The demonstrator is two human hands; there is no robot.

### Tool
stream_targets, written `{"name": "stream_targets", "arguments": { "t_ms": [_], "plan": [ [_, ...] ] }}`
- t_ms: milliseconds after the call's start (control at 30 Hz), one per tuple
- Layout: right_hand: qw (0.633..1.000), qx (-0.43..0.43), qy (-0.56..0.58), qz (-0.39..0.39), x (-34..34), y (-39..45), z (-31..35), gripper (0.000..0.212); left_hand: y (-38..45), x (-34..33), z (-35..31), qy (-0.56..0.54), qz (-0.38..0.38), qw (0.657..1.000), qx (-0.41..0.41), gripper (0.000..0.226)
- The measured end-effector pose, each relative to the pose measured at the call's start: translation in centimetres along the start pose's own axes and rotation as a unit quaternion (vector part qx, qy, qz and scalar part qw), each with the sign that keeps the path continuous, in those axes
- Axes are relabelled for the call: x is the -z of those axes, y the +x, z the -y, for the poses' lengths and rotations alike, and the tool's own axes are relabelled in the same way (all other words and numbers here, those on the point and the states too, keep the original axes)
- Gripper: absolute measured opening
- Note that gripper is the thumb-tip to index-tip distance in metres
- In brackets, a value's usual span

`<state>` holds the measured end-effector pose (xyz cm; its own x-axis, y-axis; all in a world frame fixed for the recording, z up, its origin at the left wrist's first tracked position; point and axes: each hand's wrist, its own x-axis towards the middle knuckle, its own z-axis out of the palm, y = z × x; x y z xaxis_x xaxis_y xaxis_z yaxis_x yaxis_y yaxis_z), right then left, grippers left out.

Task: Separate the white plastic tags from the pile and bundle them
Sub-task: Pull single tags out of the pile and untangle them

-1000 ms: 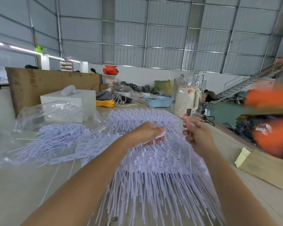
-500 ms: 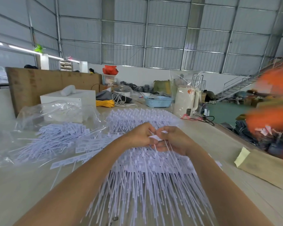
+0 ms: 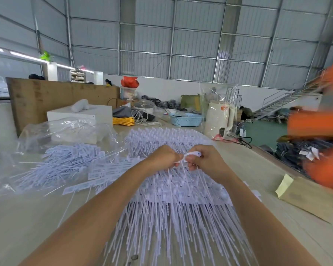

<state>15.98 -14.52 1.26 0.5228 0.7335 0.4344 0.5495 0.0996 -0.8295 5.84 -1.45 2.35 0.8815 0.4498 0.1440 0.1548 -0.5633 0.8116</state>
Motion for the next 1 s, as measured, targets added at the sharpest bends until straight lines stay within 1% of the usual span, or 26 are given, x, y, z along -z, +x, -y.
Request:
{"name": "stream_targets", "arguments": {
  "t_ms": [67,133,167,200,233,267,300,333,367,400,433,567,633,667,700,733,767,800,833,867,933,1000],
  "plan": [
    [0.999,0.023,-0.002,-0.030,-0.5,-0.2,-0.3,0.020,0.0,0.1,-0.5,-0.051,0.020,0.998,0.023,0.042],
    [0.996,0.034,-0.030,-0.072,-0.5,-0.2,-0.5,0.023,-0.4,0.4,-0.7,-0.099,0.066,0.992,0.052,0.039],
    [0.993,0.034,-0.034,-0.106,-0.2,-0.2,-0.7,0.021,-0.6,0.6,-0.6,-0.113,0.084,0.988,0.057,0.040],
    [0.988,0.023,-0.013,-0.154,0.5,-0.2,-1.0,0.017,-0.7,0.8,-0.5,-0.112,0.092,0.988,0.050,0.041],
    [0.976,-0.001,0.053,-0.210,1.4,-0.3,-1.2,0.013,-0.9,1.0,-0.2,-0.099,0.091,0.990,0.037,0.042],
    [0.952,-0.036,0.154,-0.261,2.6,-0.4,-1.3,0.012,-1.1,1.1,-0.1,-0.087,0.090,0.992,0.020,0.041],
    [0.914,-0.073,0.273,-0.291,3.7,-0.4,-1.4,0.013,-1.2,1.3,0.0,-0.081,0.093,0.992,0.007,0.037],
    [0.872,-0.102,0.374,-0.299,4.6,-0.5,-1.5,0.015,-1.3,1.4,0.1,-0.082,0.101,0.991,0.001,0.033],
    [0.844,-0.124,0.432,-0.293,5.2,-0.6,-1.4,0.016,-1.2,1.4,0.2,-0.080,0.111,0.991,-0.001,0.027],
    [0.834,-0.142,0.456,-0.277,5.6,-0.6,-1.4,0.017,-1.1,1.4,0.2,-0.070,0.120,0.990,-0.001,0.024],
    [0.835,-0.154,0.463,-0.253,5.7,-0.6,-1.3,0.017,-1.1,1.4,0.1,-0.049,0.127,0.991,-0.001,0.024],
    [0.864,-0.165,0.449,-0.155,5.0,-0.3,0.4,0.010,-0.9,1.2,0.3,0.047,0.130,0.990,-0.008,0.028],
    [0.890,-0.179,0.406,-0.108,3.8,-0.1,1.7,0.009,-1.1,1.2,0.3,0.067,0.138,0.988,-0.013,0.026],
    [0.914,-0.187,0.351,-0.076,3.0,0.1,2.1,0.009,-1.1,1.2,0.3,0.075,0.140,0.987,-0.016,0.025],
    [0.943,-0.195,0.267,-0.035,2.1,0.2,2.3,0.009,-1.1,1.2,0.2,0.085,0.138,0.986,-0.022,0.024],
    [0.964,-0.201,0.175,0.006,1.1,0.2,2.6,0.009,-1.1,1.2,0.1,0.096,0.135,0.986,-0.029,0.022],
    [0.972,-0.203,0.109,0.035,0.1,0.2,2.8,0.010,-1.1,1.1,-0.1,0.108,0.129,0.985,-0.039,0.018],
    [0.975,-0.202,0.077,0.048,-0.7,0.2,2.9,0.012,-1.1,1.1,-0.1,0.124,0.121,0.984,-0.046,0.010],
    [0.976,-0.200,0.074,0.049,-1.4,0.2,2.9,0.012,-1.2,1.2,-0.1,0.138,0.109,0.983,-0.056,0.006],
    [0.976,-0.197,0.084,0.046,-1.8,0.2,2.8,0.011,-1.2,1.2,0.2,0.144,0.095,0.983,-0.064,0.018],
    [0.978,-0.191,0.081,0.034,-2.2,0.3,2.6,0.011,-1.4,1.4,0.7,0.121,0.068,0.988,-0.067,0.038],
    [0.983,-0.175,0.056,0.016,-2.2,0.4,2.4,0.011,-1.5,1.8,0.9,0.092,0.044,0.993,-0.057,0.046]
  ]
}}
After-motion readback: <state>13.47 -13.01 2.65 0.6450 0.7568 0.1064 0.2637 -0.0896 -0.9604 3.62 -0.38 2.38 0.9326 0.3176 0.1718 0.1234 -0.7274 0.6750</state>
